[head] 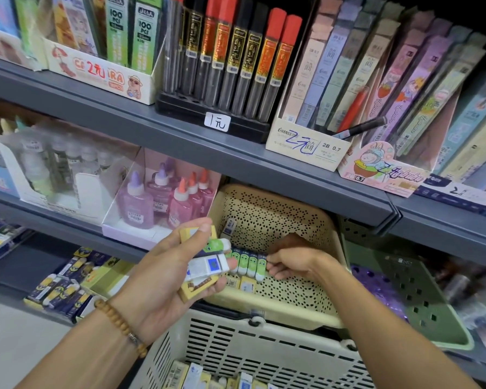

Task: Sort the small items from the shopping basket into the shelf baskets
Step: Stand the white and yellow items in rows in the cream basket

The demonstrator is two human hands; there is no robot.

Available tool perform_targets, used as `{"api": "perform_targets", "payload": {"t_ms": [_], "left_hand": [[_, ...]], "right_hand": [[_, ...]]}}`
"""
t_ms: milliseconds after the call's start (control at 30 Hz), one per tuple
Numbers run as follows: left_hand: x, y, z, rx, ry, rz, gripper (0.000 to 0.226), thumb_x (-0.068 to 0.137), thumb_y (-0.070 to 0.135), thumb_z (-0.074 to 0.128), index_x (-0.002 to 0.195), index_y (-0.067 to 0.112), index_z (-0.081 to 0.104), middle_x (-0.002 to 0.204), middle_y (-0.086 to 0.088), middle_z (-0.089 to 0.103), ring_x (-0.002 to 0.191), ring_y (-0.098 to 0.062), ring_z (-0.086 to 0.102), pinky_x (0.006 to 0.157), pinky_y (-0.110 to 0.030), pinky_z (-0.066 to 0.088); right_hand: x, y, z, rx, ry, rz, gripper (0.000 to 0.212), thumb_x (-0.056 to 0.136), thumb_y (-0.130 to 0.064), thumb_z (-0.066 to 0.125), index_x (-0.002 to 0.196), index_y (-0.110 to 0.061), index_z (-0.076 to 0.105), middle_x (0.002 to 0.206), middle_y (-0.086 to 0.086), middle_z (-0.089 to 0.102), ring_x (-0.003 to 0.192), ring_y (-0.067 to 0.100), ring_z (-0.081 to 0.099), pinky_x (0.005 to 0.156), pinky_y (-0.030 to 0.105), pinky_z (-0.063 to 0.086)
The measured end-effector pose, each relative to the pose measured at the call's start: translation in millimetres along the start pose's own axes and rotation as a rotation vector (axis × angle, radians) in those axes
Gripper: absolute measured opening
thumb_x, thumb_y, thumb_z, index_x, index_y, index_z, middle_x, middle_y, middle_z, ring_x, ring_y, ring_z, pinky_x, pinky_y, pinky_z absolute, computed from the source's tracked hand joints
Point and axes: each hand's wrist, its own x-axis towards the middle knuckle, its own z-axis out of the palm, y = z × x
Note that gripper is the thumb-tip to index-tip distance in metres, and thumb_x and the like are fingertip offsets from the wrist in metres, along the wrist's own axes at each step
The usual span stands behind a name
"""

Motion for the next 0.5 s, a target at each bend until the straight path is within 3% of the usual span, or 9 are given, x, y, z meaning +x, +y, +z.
{"api": "perform_targets", "payload": {"t_ms": [133,233,367,433,500], "left_hand": [[-0.4,-1.0,2.7,-0.009,-0.002,-0.002,0.038,0.066,0.031,0.069,0.103,0.021,0.071,0.106,-0.018,0.072,0.085,-0.04,0.072,0.05,-0.034,0.057],[-2.1,-0.7,4.1,-0.008,-0.005,-0.003,0.04,0.066,0.031,0.068,0.105,0.021,0.071,0.105,-0.017,0.073,0.085,-0.039,0.072,0.051,-0.034,0.057],[-4.7,-0.5,3.6,-0.009,-0.003,0.009,0.04,0.07,0.036,0.064,0.107,0.022,0.07,0.104,-0.015,0.073,0.085,-0.038,0.072,0.055,-0.037,0.057],[-5.0,0.0,3.5,-0.001,-0.002,0.018,0.04,0.071,0.038,0.063,0.106,0.023,0.07,0.104,-0.014,0.073,0.086,-0.038,0.072,0.056,-0.037,0.057],[-5.2,0.0,4.1,0.011,-0.006,0.027,0.038,0.071,0.038,0.064,0.105,0.024,0.071,0.104,-0.014,0.073,0.086,-0.038,0.072,0.055,-0.036,0.057]], "right_hand": [[-2.5,-1.6,3.3,-0.132,0.086,-0.059,0.019,0.097,-0.024,0.06,0.101,-0.005,0.063,0.08,0.006,0.065,0.064,0.013,0.063,0.058,0.023,0.055],[-5.3,-1.9,8.3,-0.234,0.003,-0.008,0.037,0.091,-0.032,0.068,0.116,-0.007,0.058,0.081,0.008,0.065,0.06,0.015,0.058,0.058,0.025,0.051],[-2.4,0.1,9.4,-0.163,0.028,-0.027,0.041,0.092,-0.023,0.067,0.127,-0.009,0.049,0.076,0.007,0.068,0.056,0.011,0.06,0.058,0.024,0.054],[-6.9,-3.6,9.1,-0.215,0.117,-0.103,0.034,0.093,-0.031,0.064,0.121,-0.013,0.056,0.082,0.004,0.067,0.064,0.011,0.061,0.064,0.026,0.056],[-16.9,-10.5,11.7,-0.207,0.268,-0.249,0.025,0.091,-0.041,0.064,0.105,-0.02,0.066,0.08,-0.004,0.066,0.062,0.005,0.058,0.059,0.022,0.05]]}}
